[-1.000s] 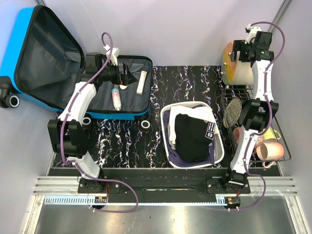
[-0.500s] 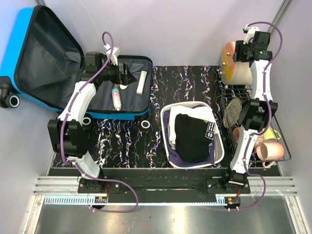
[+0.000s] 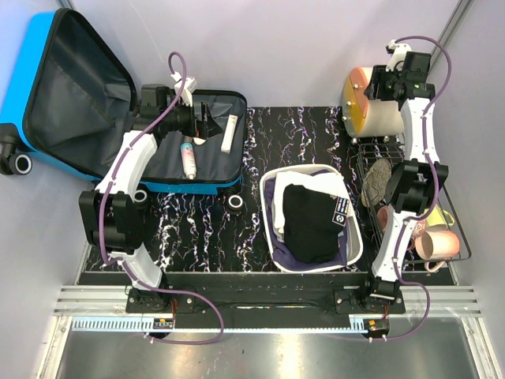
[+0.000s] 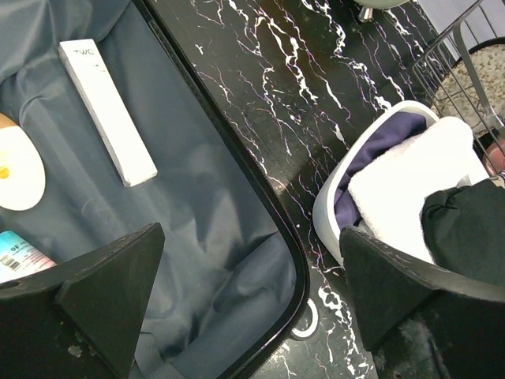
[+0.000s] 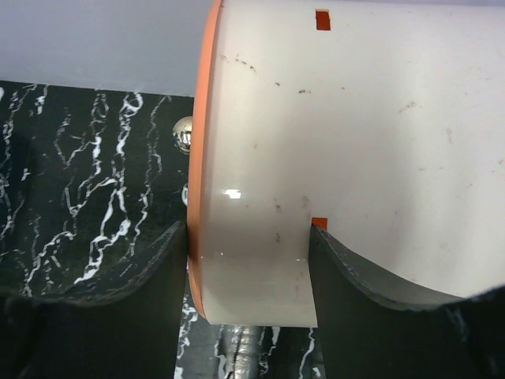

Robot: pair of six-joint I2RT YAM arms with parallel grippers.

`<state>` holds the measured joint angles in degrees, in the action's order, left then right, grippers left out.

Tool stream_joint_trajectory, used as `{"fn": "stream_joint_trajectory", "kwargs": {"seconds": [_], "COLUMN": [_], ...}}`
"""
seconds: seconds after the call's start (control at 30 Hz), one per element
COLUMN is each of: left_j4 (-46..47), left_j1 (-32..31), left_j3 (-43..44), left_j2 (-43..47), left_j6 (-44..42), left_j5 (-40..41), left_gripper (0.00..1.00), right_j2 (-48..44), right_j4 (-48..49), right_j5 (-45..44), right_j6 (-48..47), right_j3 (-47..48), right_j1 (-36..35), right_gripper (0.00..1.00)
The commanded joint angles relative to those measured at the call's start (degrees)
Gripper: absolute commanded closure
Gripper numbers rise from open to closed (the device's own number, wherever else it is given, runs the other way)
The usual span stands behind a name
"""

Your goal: Open, take out, and arrange the luggage

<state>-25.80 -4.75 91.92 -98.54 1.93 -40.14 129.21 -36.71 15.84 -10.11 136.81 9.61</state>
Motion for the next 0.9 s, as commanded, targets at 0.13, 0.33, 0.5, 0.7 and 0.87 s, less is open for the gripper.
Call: {"fn": "stream_joint_trajectory", "kwargs": {"seconds": [0.13,0.33,0.5,0.7,0.87], "left_j4": [3.04,4.88,5.41,5.32,5.15], "left_j1": [-2.27,-4.21,-4.91,-4.83,-4.74], "left_j3": [4.14,4.67,7.04,7.13,6.35], "left_j2": [-2.18,-4.63,-6.66,-7.01,-6.31], "left_j6": [-0.62,-0.53,0.09,-0.53,-0.97], "left_j5": [-1.08,-1.17,-1.43,-1.17,-0.99], "left_gripper": [0.01,0.01,0.01,0.01,0.01], "right_j2": [-8.88,-14.42,-16.09,-18.37,-21.80], "right_j4": [1.64,4.80,5.07,5.59,8.84], "right_j5": [9.48,8.69,-1.31,-0.56,0.00], "right_j6": [5.01,5.10,1.76,1.23,-2.10], "right_j3": [-7.06,-15.95,-18.77,-20.09,-24.22], "right_j1": [-7.23,-11.97,-14.09,-14.61,-16.89], "right_gripper": [0.82,0.73,0.53,0.22,0.18]}}
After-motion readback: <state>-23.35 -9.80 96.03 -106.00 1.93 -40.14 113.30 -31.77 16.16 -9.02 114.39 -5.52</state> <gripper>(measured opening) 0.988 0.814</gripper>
